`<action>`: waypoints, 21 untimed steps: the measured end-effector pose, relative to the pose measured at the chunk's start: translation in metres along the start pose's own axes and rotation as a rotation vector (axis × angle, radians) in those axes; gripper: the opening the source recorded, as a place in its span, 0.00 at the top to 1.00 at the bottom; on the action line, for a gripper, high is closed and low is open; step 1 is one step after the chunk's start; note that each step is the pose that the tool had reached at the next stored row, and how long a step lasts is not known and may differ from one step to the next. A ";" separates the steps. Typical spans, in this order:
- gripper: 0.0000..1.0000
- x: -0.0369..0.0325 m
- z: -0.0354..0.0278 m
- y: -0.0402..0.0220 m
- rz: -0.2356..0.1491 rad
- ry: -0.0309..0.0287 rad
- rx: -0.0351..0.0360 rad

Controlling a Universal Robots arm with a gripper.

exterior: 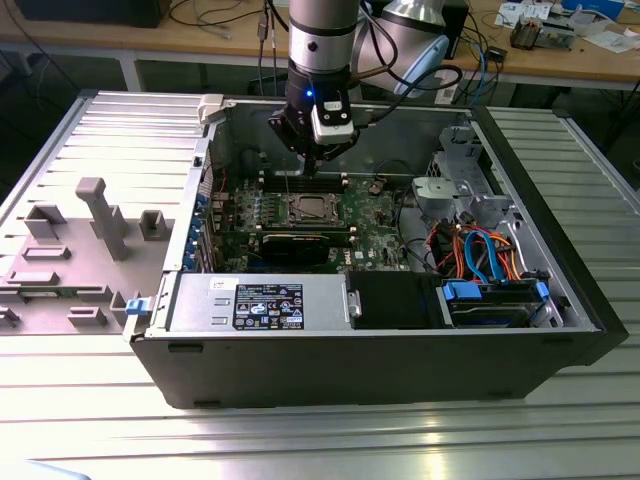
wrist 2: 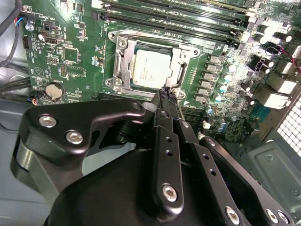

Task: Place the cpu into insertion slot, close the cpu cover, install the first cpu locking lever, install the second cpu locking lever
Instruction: 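Install the first cpu locking lever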

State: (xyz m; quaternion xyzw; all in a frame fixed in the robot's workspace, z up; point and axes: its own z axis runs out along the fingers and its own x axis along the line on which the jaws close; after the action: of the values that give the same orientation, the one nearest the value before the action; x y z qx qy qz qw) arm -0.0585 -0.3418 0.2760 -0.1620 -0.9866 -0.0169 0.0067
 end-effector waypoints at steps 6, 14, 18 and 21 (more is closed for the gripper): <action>0.89 0.0000 0.0000 0.0000 -0.001 0.0000 0.0000; 0.89 0.0001 0.0000 0.0000 -0.064 0.0020 0.0012; 0.89 0.0025 0.0002 -0.0008 -0.125 0.0037 0.0019; 0.89 0.0075 0.0004 -0.0025 -0.128 0.0039 -0.0002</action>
State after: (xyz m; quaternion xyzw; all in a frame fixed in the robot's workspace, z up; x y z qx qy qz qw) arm -0.0664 -0.3418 0.2757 -0.0987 -0.9949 -0.0177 0.0076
